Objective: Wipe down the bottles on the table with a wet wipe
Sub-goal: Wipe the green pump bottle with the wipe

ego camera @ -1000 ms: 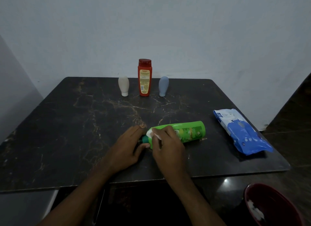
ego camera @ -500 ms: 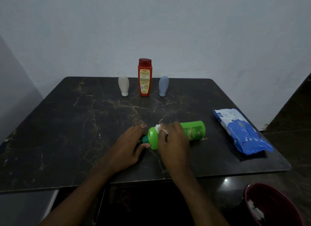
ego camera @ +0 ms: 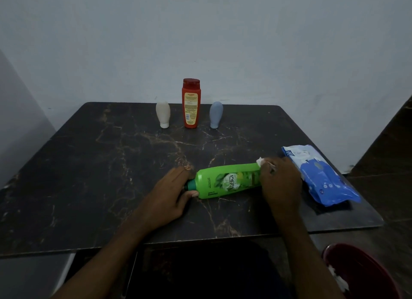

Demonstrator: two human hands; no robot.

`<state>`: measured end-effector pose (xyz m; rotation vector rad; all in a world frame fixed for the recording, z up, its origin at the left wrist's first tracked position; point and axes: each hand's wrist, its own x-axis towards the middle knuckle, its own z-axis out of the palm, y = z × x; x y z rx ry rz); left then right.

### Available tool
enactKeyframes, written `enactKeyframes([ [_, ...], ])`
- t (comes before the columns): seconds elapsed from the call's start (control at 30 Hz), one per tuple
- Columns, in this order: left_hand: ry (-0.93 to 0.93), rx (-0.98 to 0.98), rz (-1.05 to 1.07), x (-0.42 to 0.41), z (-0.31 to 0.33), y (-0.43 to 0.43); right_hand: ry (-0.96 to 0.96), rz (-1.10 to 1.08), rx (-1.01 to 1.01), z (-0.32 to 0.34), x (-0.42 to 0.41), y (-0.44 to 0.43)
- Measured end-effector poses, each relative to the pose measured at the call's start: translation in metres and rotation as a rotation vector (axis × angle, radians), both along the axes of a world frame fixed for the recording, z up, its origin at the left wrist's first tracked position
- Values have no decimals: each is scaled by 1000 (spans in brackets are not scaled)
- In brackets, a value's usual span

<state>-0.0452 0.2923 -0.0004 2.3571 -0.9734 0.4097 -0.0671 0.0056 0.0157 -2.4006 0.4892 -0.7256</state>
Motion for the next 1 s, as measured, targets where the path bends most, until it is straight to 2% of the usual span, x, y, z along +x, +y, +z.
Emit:
enactKeyframes([
  [0.2, -9, 16, 6, 0, 0, -1, 32, 160, 42, 16, -4, 60],
  [0.37, -7, 11, 12, 0, -3, 0, -31, 322, -81, 24, -14, 97],
  [0.63, 23, 22, 12, 2, -3, 1, 167, 141, -114, 5, 17, -3],
  [0.73, 22, 30, 23, 2, -3, 1, 99, 97, -148, -5, 14, -26],
  [0.87, 13, 23, 21, 1, -3, 1, -14, 46, 16, -12, 1, -18],
  [1.0, 7, 22, 16, 2, -5, 1, -95, 8, 97, -16, -12, 15],
])
